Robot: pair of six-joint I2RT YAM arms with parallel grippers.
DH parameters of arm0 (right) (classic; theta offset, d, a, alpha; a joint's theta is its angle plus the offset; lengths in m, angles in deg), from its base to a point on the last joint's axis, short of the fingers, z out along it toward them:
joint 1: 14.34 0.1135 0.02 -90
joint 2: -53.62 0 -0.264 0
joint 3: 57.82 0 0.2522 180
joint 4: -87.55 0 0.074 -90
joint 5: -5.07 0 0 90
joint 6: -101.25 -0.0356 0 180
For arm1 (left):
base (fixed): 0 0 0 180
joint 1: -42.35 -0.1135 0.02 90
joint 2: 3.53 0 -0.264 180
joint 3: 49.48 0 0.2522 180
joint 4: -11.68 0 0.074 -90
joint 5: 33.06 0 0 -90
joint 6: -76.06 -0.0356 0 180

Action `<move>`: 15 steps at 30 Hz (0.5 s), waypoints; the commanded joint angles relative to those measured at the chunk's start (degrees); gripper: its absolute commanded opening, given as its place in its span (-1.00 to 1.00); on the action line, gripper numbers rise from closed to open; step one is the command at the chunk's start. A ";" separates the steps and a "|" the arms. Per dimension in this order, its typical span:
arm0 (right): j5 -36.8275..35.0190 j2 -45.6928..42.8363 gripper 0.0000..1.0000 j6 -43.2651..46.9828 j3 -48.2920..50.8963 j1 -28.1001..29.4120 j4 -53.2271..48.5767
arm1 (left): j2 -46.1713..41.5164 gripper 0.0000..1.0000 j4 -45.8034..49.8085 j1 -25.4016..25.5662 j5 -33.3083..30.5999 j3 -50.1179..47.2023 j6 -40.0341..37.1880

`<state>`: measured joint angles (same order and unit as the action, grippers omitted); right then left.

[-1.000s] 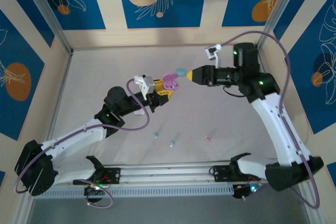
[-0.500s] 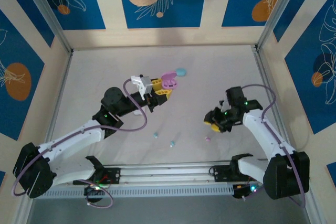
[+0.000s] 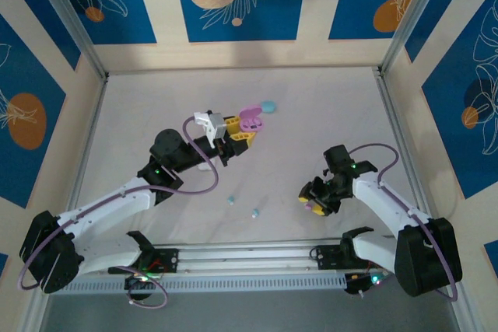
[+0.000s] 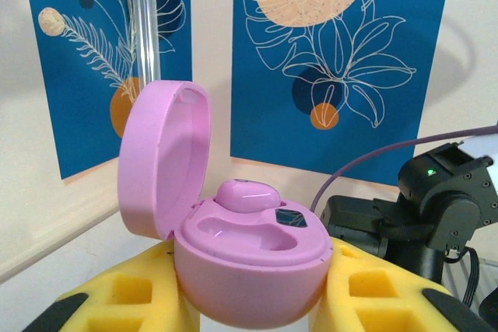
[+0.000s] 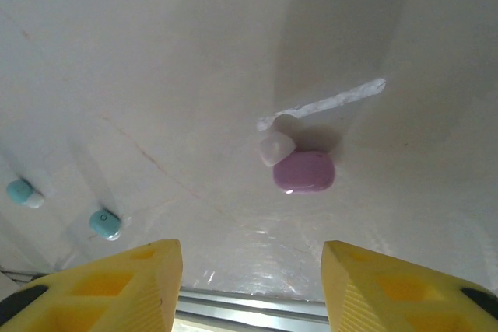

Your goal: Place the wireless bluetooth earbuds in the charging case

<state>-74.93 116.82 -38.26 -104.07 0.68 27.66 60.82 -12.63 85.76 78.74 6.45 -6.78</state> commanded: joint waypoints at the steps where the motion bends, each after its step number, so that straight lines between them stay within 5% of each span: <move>1: -2.23 -0.18 0.03 -3.79 1.86 0.42 1.87 | 0.02 -0.57 -2.72 0.79 0.26 0.98 0.82; 15: -0.38 5.81 0.00 -4.09 2.49 0.51 7.99 | 0.42 -0.56 -2.46 0.87 0.00 1.03 0.55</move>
<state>-75.94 121.78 -41.46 -101.78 0.73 34.40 60.87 -12.73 85.76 78.74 6.45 -6.78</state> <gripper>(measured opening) 0.506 0.325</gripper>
